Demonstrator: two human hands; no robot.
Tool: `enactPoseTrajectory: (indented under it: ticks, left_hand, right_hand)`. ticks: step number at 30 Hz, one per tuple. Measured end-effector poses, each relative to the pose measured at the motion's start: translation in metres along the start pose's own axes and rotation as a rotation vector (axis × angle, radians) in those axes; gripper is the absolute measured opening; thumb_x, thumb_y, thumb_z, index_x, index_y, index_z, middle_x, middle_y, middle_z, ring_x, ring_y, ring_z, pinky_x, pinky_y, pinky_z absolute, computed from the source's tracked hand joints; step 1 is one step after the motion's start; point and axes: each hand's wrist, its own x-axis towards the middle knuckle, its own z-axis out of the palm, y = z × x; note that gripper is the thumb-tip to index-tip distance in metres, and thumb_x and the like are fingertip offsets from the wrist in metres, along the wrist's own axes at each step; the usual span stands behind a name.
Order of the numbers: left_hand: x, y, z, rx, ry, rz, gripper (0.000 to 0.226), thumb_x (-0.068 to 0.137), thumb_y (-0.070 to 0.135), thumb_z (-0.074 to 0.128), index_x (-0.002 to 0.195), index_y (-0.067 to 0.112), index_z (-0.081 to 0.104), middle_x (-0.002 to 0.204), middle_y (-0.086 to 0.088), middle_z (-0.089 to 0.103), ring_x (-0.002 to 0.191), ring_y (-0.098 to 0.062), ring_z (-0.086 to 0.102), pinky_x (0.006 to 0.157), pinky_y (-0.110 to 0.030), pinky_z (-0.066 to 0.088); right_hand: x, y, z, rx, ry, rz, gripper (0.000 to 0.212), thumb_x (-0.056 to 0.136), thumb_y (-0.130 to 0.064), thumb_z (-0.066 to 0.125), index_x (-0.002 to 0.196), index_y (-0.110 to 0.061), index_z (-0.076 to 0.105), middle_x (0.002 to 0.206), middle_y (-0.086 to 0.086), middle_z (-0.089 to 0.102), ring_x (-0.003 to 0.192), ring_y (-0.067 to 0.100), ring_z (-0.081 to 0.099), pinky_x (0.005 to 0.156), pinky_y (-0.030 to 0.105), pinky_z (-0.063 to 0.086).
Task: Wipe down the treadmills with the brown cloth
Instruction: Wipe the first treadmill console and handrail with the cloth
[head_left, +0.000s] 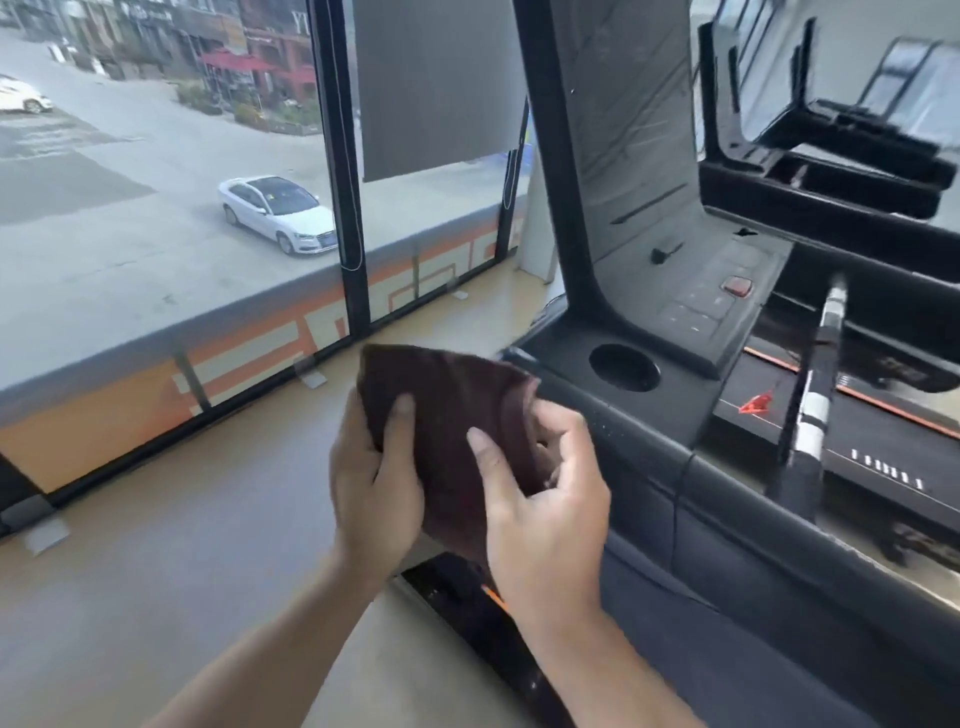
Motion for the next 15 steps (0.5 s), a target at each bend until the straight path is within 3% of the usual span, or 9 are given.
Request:
enactPoseTrajectory:
  ticks: [4,6,8,9,12,13,15]
  left_hand:
    - [0.037,0.039,0.07,0.015,-0.135,-0.002,0.025,0.101,0.021,0.061,0.126,0.02,0.063,0.106,0.012,0.072,0.097,-0.005,0.069,0.09,-0.033,0.059]
    - [0.058,0.045,0.1,0.159,-0.209,-0.112,0.042,0.097,0.025,0.067,0.137,0.017,0.056,0.114,0.008,0.069,0.104,-0.01,0.067,0.099,-0.04,0.056]
    - [0.064,0.032,0.117,0.357,-0.27,-0.168,0.061,0.097,0.027,0.067,0.151,0.019,0.04,0.14,0.002,0.056,0.127,-0.016,0.056,0.113,-0.039,0.044]
    - [0.059,0.023,0.121,0.437,-0.296,-0.163,0.062,0.099,0.026,0.063,0.154,0.02,0.036,0.151,0.001,0.047,0.137,-0.018,0.047,0.117,-0.038,0.037]
    - [0.034,-0.011,0.125,0.482,-0.266,-0.152,0.047,0.104,0.022,0.05,0.151,0.025,0.042,0.155,0.002,0.045,0.139,-0.019,0.043,0.113,-0.035,0.034]
    - [0.028,-0.019,0.126,0.465,-0.224,-0.166,0.043,0.106,0.021,0.047,0.148,0.025,0.046,0.151,0.002,0.049,0.136,-0.018,0.046,0.108,-0.031,0.034]
    - [0.021,-0.028,0.13,0.43,-0.123,-0.213,0.036,0.107,0.022,0.043,0.142,0.022,0.054,0.14,0.001,0.056,0.129,-0.017,0.049,0.098,-0.025,0.032]
  right_hand:
    - [0.085,-0.036,-0.052,-0.361,0.115,-0.3,0.025,0.091,-0.025,0.081,0.11,-0.017,0.067,0.1,-0.012,0.073,0.095,0.013,0.071,0.087,0.034,0.057]
    - [0.138,-0.037,-0.07,-0.696,0.01,-0.161,0.039,0.092,-0.034,0.077,0.126,-0.02,0.064,0.122,-0.003,0.071,0.116,0.025,0.065,0.097,0.044,0.052]
    - [0.17,-0.026,-0.088,-1.202,-0.215,0.031,0.066,0.098,-0.043,0.067,0.154,-0.02,0.04,0.158,0.008,0.042,0.142,0.034,0.042,0.113,0.049,0.037]
    - [0.174,-0.02,-0.094,-1.316,-0.351,0.059,0.074,0.102,-0.046,0.06,0.161,-0.019,0.026,0.167,0.008,0.026,0.149,0.034,0.03,0.119,0.05,0.028]
    - [0.148,0.019,-0.098,-1.196,-0.828,0.171,0.08,0.104,-0.065,0.037,0.166,-0.026,0.007,0.174,0.0,0.005,0.159,0.027,0.008,0.128,0.048,0.01]
    - [0.133,0.035,-0.099,-1.21,-0.904,0.138,0.085,0.101,-0.071,0.032,0.167,-0.026,0.002,0.174,-0.001,-0.001,0.16,0.026,-0.001,0.129,0.048,0.003]
    - [0.121,0.06,-0.1,-1.241,-0.873,-0.03,0.087,0.1,-0.074,0.026,0.166,-0.025,-0.002,0.174,0.0,-0.006,0.16,0.024,-0.009,0.129,0.046,-0.003]
